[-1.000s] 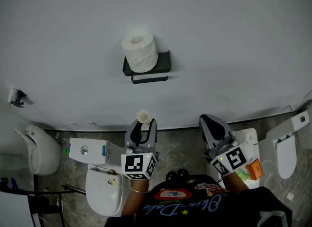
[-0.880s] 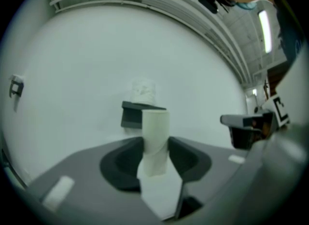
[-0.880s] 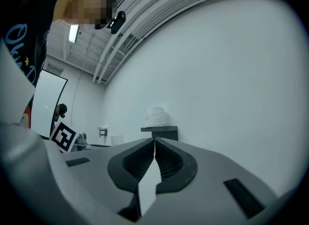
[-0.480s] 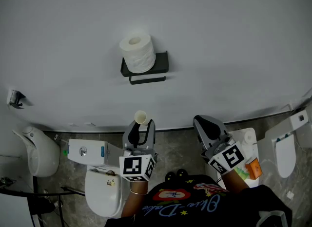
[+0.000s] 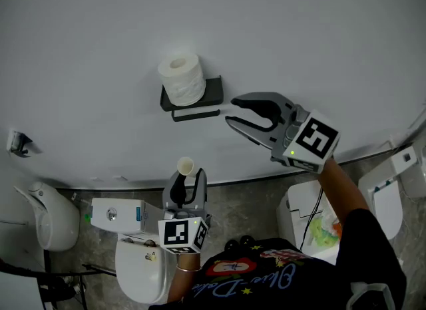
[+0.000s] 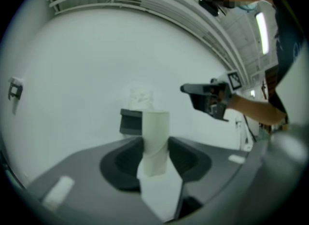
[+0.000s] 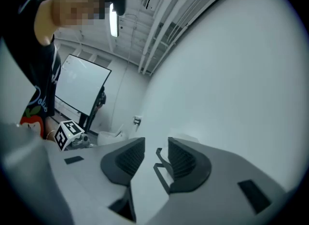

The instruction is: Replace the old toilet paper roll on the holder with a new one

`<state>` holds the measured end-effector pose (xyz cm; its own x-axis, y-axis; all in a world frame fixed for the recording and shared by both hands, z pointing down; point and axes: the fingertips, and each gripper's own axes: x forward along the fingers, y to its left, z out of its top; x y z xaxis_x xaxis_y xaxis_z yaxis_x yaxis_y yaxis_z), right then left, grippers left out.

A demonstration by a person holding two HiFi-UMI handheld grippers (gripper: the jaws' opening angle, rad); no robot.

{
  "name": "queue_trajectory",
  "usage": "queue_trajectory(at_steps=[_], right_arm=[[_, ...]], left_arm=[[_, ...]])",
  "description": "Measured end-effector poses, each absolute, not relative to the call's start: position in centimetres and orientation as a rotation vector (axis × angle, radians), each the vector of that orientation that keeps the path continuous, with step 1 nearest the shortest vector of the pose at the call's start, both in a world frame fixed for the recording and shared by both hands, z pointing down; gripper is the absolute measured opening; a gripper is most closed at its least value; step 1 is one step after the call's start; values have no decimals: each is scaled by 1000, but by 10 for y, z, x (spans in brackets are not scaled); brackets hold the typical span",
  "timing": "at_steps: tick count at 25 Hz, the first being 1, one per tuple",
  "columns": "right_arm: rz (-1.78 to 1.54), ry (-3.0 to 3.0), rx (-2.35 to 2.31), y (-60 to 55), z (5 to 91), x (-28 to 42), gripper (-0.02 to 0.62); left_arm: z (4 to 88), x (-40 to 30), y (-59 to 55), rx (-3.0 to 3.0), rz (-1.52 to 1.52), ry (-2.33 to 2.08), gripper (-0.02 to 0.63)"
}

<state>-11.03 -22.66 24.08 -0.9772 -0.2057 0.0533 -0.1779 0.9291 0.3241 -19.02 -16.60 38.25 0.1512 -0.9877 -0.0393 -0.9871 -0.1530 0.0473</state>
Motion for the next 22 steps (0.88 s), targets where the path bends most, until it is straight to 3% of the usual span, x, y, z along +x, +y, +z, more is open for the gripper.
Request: queue_trajectory(at_steps=[1, 6, 22], right_arm=[[-546, -2960, 230, -232, 228, -120, 141], [-825, -2604, 9, -267, 209, -164, 147], [-803, -1919, -269, -313, 241, -234, 179]], left_arm=[[379, -192, -164, 2377, -105, -2048, 166], [370, -204, -153, 2362, -106, -2116, 166], [369, -244, -134, 2219, -179, -2228, 166]])
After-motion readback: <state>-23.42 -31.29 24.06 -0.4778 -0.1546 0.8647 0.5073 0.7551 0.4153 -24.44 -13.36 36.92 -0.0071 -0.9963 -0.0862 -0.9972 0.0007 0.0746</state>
